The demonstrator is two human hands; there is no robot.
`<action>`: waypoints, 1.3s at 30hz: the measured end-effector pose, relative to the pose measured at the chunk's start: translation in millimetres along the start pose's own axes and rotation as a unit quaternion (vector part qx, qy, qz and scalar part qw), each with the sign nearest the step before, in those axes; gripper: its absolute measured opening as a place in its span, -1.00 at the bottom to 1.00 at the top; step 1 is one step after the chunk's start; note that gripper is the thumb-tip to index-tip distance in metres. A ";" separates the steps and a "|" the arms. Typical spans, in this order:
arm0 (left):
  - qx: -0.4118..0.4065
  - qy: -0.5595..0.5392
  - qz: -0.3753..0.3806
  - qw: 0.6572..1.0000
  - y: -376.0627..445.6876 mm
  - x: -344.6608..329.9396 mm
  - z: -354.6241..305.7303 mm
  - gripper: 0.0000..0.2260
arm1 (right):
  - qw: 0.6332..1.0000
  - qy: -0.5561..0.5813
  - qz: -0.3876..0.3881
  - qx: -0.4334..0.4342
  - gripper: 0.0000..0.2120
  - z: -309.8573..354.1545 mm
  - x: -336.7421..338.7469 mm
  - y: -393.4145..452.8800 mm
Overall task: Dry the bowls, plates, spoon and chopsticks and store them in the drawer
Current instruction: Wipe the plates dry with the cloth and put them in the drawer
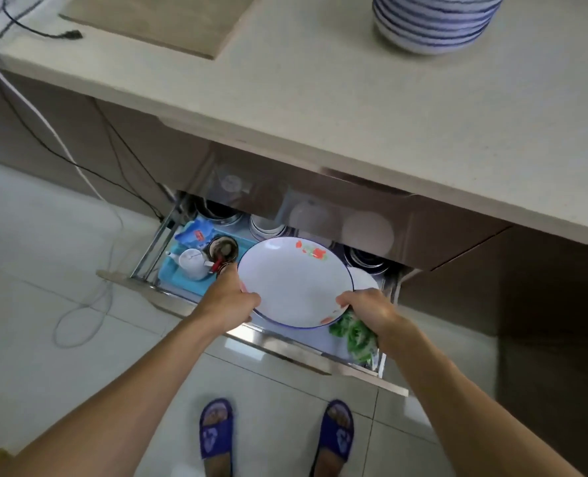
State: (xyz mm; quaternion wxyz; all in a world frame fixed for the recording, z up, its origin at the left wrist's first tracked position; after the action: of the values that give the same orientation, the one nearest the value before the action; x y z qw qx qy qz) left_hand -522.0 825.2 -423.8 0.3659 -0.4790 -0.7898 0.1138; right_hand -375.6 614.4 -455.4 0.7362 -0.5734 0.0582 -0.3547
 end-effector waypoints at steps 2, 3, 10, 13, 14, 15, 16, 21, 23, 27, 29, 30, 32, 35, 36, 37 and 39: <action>0.002 0.019 0.005 1.000 31.1 2.9 24.7 -0.59 | 1.000 -0.021 -0.010 -0.003 -0.76 4.4 -20.8 30.3; -0.002 0.034 0.006 0.999 45.4 3.3 34.7 -0.59 | 0.999 -0.038 -0.016 -0.004 -0.72 6.4 -29.6 44.1; 0.003 0.153 0.028 0.988 138.8 -25.4 113.3 -0.54 | 0.989 -0.133 -0.050 -0.041 -0.60 -19.7 -99.1 150.1; -0.012 0.219 0.030 0.975 167.6 -42.3 133.7 -0.52 | 0.983 -0.171 -0.059 -0.042 -0.61 -31.2 -114.9 180.0; -0.012 0.238 0.036 0.971 180.8 -54.4 144.3 -0.51 | 0.981 -0.177 -0.067 -0.044 -0.62 -36.4 -120.5 195.5; -0.010 0.256 0.038 0.966 186.0 -58.4 150.6 -0.51 | 0.979 -0.185 -0.072 -0.042 -0.61 -38.4 -123.5 202.4; -0.012 0.272 0.043 0.961 193.1 -64.4 156.0 -0.51 | 0.978 -0.188 -0.079 -0.043 -0.58 -40.5 -125.6 210.9; -0.012 0.333 0.052 0.941 226.4 -90.3 178.7 -0.53 | 0.976 -0.189 -0.096 -0.050 -0.53 -53.2 -135.1 255.2; -0.012 0.354 0.051 0.934 236.6 -97.0 182.7 -0.53 | 0.974 -0.193 -0.105 -0.053 -0.54 -57.3 -136.7 266.6; -0.025 0.370 0.064 0.926 249.5 -109.5 193.9 -0.51 | 0.969 -0.209 -0.117 -0.066 -0.54 -65.3 -139.2 282.8; -0.028 0.369 0.069 0.926 251.7 -115.1 198.4 -0.49 | 0.965 -0.221 -0.122 -0.071 -0.51 -67.8 -138.9 286.5; -0.030 0.368 0.072 0.926 252.8 -118.1 200.2 -0.48 | 0.964 -0.224 -0.124 -0.073 -0.51 -69.4 -138.8 289.0; -0.035 0.367 0.074 0.927 255.3 -123.9 202.6 -0.46 | 0.963 -0.223 -0.129 -0.075 -0.51 -72.5 -138.4 294.1; -0.041 0.367 0.072 0.927 260.5 -130.5 205.6 -0.43 | 0.964 -0.219 -0.133 -0.076 -0.53 -75.9 -138.5 300.4; -0.041 0.365 0.072 0.927 262.2 -131.8 206.5 -0.42 | 0.964 -0.218 -0.132 -0.078 -0.55 -76.5 -139.0 301.7; -0.041 0.363 0.072 0.928 264.9 -133.8 207.6 -0.41 | 0.964 -0.218 -0.132 -0.078 -0.56 -77.0 -139.2 303.7; -0.042 0.360 0.077 0.929 269.0 -135.9 209.2 -0.40 | 0.963 -0.219 -0.136 -0.079 -0.55 -78.3 -139.7 307.2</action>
State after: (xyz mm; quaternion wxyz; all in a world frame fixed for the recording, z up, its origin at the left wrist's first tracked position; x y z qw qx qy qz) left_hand -447.4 885.4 -777.9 0.5951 -0.5622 -0.5698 -0.0717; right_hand -377.8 661.8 -798.5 0.6282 -0.6957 -0.1556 -0.3116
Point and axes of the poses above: each hand's wrist, its own y-axis towards the middle knuckle, its own x-axis out of the back of the hand, z = x × y, the point moved 7 cm from there along y, towards the middle knuckle, and after that the axes turned 10 degrees about -x, right-handed, at the moved point
